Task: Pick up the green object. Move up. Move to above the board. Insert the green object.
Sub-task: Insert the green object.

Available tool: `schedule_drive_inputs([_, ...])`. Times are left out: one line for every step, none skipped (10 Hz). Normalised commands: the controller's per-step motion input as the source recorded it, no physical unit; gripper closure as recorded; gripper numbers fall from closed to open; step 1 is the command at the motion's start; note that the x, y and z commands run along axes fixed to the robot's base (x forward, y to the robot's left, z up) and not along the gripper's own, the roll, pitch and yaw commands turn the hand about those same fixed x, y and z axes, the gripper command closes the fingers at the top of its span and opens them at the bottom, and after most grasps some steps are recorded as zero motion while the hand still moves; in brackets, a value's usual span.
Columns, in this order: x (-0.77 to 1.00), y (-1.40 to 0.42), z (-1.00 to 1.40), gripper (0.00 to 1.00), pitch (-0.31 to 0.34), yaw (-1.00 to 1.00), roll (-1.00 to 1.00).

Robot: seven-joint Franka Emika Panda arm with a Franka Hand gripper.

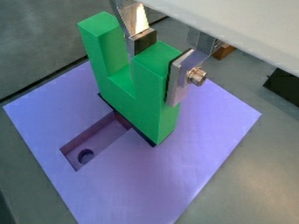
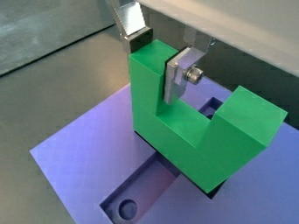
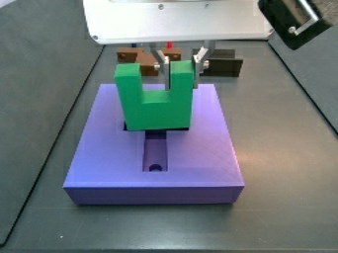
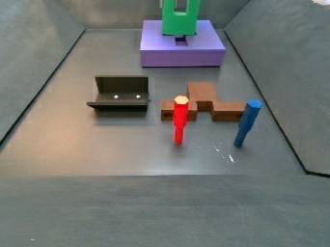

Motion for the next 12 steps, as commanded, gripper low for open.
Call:
schedule_drive_inputs([-0.19, 0.0, -0.05, 1.0, -0.059, 0.0, -0.07])
schedule_drive_inputs([-0.17, 0.0, -0.05, 1.0, -0.06, 0.0, -0.08])
schedule_drive_inputs([-0.19, 0.0, -0.07, 1.0, -0.07, 0.0, -0.07])
schedule_drive_inputs([-0.18, 0.0, -0.04, 1.0, -0.071, 0.0, -0.08])
schedule_drive_inputs([-0.08, -0.05, -0.06, 1.0, -0.064, 0.0, -0.07])
schedule_drive_inputs([0.0, 0.0, -0.23, 1.0, -0.053, 0.0, -0.03])
schedule_drive_inputs([0.0, 0.09, -0.33, 1.0, -0.049, 0.0, 0.0])
schedule_drive_inputs([-0.03, 0.17, -0.5, 1.0, -0.063, 0.0, 0.0])
schedule_drive_inputs([-0.06, 0.17, -0.64, 1.0, -0.079, 0.0, 0.0])
schedule_drive_inputs([-0.08, 0.06, -0.91, 1.0, -0.101, 0.0, 0.0])
schedule_drive_inputs([-0.11, -0.05, -1.0, 1.0, -0.084, -0.02, 0.0])
schedule_drive_inputs([-0.1, -0.2, -1.0, 1.0, -0.043, -0.05, 0.0])
